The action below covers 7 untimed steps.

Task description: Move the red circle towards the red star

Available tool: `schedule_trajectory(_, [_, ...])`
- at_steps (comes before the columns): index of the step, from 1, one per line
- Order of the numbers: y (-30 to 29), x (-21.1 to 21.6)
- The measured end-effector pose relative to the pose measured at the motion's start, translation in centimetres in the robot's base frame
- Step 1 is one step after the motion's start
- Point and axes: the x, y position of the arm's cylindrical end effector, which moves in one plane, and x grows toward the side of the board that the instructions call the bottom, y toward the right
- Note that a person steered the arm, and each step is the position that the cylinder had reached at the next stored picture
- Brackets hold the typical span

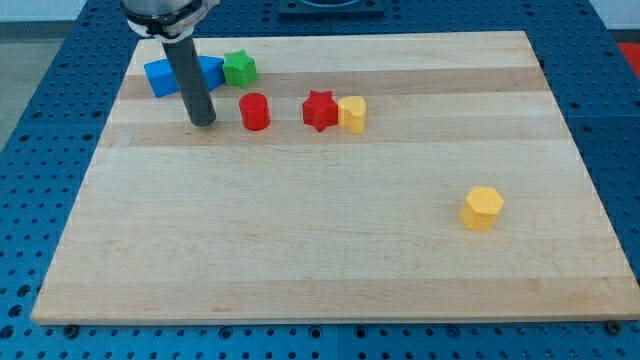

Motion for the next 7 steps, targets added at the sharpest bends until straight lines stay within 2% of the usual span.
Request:
schedule_trajectory(3, [5.8, 0.0])
schedule_trajectory(7, [7.3, 0.0])
